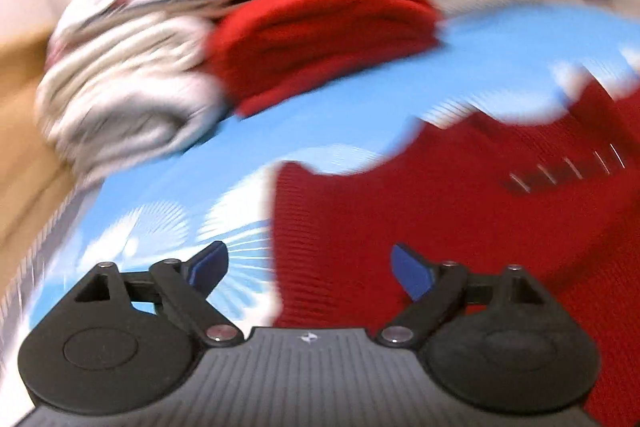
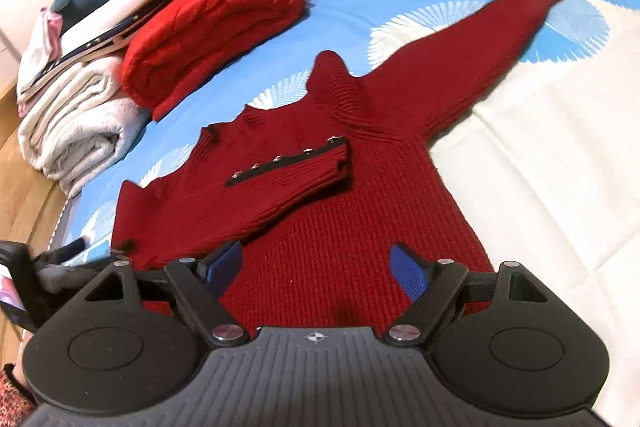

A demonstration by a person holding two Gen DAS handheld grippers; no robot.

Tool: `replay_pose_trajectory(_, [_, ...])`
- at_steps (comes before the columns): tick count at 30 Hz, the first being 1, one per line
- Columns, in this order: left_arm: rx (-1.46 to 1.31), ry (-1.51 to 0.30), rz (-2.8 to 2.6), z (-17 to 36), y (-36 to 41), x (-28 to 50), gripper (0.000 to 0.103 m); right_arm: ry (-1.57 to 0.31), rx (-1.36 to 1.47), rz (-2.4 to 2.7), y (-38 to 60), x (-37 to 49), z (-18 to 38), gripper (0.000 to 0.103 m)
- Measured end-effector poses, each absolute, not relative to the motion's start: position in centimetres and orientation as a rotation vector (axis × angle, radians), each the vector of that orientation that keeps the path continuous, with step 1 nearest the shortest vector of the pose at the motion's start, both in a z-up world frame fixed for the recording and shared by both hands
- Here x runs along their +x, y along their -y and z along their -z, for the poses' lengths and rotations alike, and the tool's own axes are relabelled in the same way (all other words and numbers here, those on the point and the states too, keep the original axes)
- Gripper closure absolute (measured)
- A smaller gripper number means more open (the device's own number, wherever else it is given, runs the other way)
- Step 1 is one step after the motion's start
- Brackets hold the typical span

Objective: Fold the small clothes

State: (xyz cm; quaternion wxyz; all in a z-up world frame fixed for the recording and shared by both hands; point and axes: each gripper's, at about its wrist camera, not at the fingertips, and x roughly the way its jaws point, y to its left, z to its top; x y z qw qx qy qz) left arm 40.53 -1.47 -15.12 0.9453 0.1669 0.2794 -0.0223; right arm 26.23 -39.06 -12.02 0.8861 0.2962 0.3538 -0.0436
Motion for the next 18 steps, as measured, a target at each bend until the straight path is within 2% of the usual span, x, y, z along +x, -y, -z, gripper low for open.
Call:
replay_pose_trajectory(5, [0.072, -0.701, -0.015, 15.0, -4.7, 46.1, 0.009, -0.784, 0.679, 0.062, 40.1, 32.9, 13.7, 0.021])
replay_pose_trajectory(9, [0.025, -0.71, -0.08, 15.9, -7.9, 47.3, 0.009, -0.867, 0.712, 0.107, 39.2, 40.2, 17.5, 0.021])
replay_pose_trajectory(11, [0.034, -0.728, -0.091, 16.2, -8.8, 48.0, 0.009, -0.844, 0.62, 0.171, 37.4, 42.0, 18.0, 0.024])
replay_pose_trajectory(13, [0.043, -0.741, -0.089, 16.6, -9.0, 49.1, 0.009, -0.802, 0.414, 0.197, 34.6, 43.4, 16.7, 0.077])
replay_pose_trajectory(15, [0.078, -0.743, -0.105, 16.9, -9.0, 49.8, 0.009, -0.763, 0.316, 0.162, 32.9, 44.5, 14.9, 0.082])
replay_pose_trajectory(18, [0.054, -0.752, -0.118, 17.2, -9.3, 49.9, 0.009, -0.654, 0.256, 0.087, 30.5, 45.7, 10.4, 0.084])
